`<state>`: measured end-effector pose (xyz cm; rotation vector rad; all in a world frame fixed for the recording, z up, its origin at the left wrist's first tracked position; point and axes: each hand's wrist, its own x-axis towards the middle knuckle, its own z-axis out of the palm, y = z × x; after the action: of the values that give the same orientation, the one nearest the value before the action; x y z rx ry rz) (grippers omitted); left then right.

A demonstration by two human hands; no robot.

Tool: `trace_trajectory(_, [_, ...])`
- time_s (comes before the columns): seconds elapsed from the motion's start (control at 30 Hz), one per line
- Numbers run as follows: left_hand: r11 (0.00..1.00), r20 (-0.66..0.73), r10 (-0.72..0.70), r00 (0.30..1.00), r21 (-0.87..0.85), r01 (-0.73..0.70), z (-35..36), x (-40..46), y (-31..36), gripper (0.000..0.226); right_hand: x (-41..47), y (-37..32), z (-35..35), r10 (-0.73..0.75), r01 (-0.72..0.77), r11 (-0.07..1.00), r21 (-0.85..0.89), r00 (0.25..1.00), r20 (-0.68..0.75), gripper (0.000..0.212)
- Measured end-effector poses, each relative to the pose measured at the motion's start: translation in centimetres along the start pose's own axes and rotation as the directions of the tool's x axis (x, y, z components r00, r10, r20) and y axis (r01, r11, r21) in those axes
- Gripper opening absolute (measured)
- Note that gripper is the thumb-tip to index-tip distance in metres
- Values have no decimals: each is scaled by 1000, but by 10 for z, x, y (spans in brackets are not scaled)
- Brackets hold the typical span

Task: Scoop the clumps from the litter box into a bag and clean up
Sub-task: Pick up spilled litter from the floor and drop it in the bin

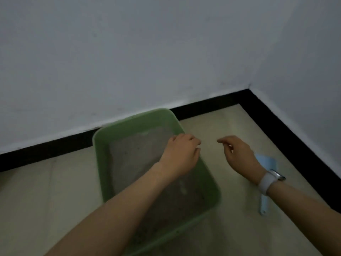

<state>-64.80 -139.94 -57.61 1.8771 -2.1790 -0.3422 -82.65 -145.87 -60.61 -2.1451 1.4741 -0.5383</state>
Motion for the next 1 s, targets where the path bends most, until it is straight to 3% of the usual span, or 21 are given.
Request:
trace_trajectory(0.1, [996,109,76,991,-44,-72,61,15,51,32,-27,72,6,197,-197,979,52,980,14,26])
trace_trajectory(0.23, [996,208,79,975,17,-85,122,24,85,38,-61,124,27,276,-288,953,92,953,126,28])
trace_trajectory(0.3, [988,380,6,925,143,-65,131,24,94,30,-72,135,36,272,-291,953,80,944,188,29])
trace_trajectory(0.4, [913,473,-80,877,387,-125,132,24,93,27,-80,139,49,234,-251,967,39,938,256,33])
trace_trajectory(0.83, [895,504,-104,858,424,-140,119,-26,76,14,-99,128,74,98,-91,995,-34,940,327,42])
trace_trajectory(1.0, [901,439,-67,896,413,-135,123,-45,71,42,-103,126,84,81,-42,990,-137,953,293,46])
